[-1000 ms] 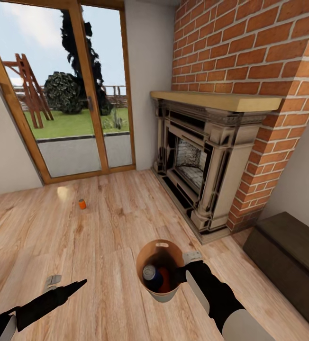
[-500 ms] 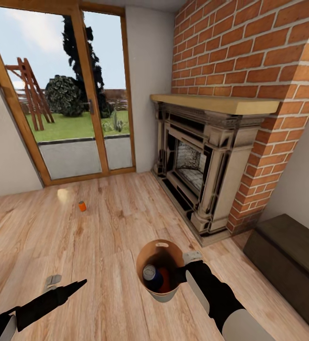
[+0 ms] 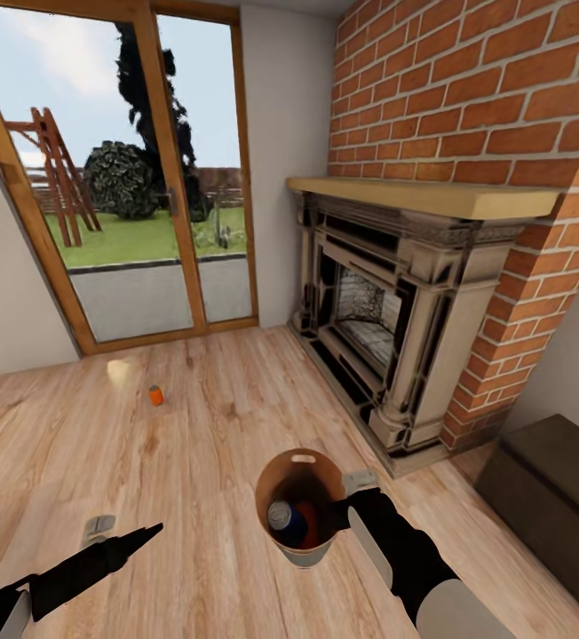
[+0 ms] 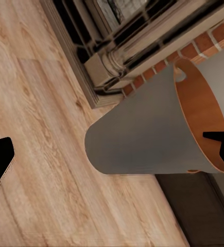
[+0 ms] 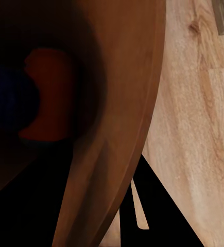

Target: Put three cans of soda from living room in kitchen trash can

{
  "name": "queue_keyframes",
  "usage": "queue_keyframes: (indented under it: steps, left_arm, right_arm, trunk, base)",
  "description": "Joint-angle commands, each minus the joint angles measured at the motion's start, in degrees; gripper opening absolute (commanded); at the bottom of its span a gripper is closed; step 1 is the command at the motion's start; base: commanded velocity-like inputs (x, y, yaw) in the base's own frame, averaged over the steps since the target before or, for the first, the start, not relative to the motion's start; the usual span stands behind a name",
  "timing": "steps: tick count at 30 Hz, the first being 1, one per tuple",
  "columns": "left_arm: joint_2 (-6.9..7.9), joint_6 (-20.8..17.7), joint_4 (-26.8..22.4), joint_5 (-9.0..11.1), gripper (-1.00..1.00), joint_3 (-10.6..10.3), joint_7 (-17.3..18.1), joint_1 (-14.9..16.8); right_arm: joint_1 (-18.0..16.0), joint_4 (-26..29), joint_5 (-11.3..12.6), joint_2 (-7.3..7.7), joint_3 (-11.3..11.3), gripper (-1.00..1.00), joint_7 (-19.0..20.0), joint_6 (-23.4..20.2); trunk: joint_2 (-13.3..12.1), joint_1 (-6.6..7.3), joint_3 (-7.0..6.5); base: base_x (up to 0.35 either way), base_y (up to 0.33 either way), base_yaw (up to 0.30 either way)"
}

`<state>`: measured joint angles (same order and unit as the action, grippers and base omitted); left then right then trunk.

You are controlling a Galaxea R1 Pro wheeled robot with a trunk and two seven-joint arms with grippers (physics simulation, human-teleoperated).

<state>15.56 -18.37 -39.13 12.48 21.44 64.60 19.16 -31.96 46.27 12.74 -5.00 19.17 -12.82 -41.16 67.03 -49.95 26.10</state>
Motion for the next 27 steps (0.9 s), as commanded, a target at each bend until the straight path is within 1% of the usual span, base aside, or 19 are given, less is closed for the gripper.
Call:
queue_keyframes:
  steps: [1,10,21,27]
  left_arm:
    - [0.00,0.00,0.01,0.00,1.00,0.00,0.00,0.00]
    - [0.00,0.00,0.01,0.00,1.00,0.00,0.00,0.00]
    - [0.00,0.00,0.01,0.00,1.00,0.00,0.07,0.00]
    - [0.00,0.00,0.01,0.00,1.00,0.00,0.08,0.00]
  right_arm:
    - [-0.03,0.05,-0.16,-0.01,0.01,-1.00,-0.01,0.03]
    - [-0.03,0.05,-0.15,-0.01,-0.01,-1.00,-0.01,0.03]
    - [-0.03,0.05,-0.08,-0.01,0.06,-1.00,-0.01,0.05]
    - [-0.03,0.05,-0.08,-0.01,0.08,-1.00,-0.04,0.03]
  trunk:
    - [0.01,0.00,-0.01]
    - [0.01,0.00,-0.01]
    - [0.01,0.00,-0.01]
    - [0.01,0.00,-0.01]
  base:
    - [0.334,0.038,0.000]
    - [0.340,0.053,0.000]
    - [0.309,0.166,0.002]
    - [0.300,0.186,0.173]
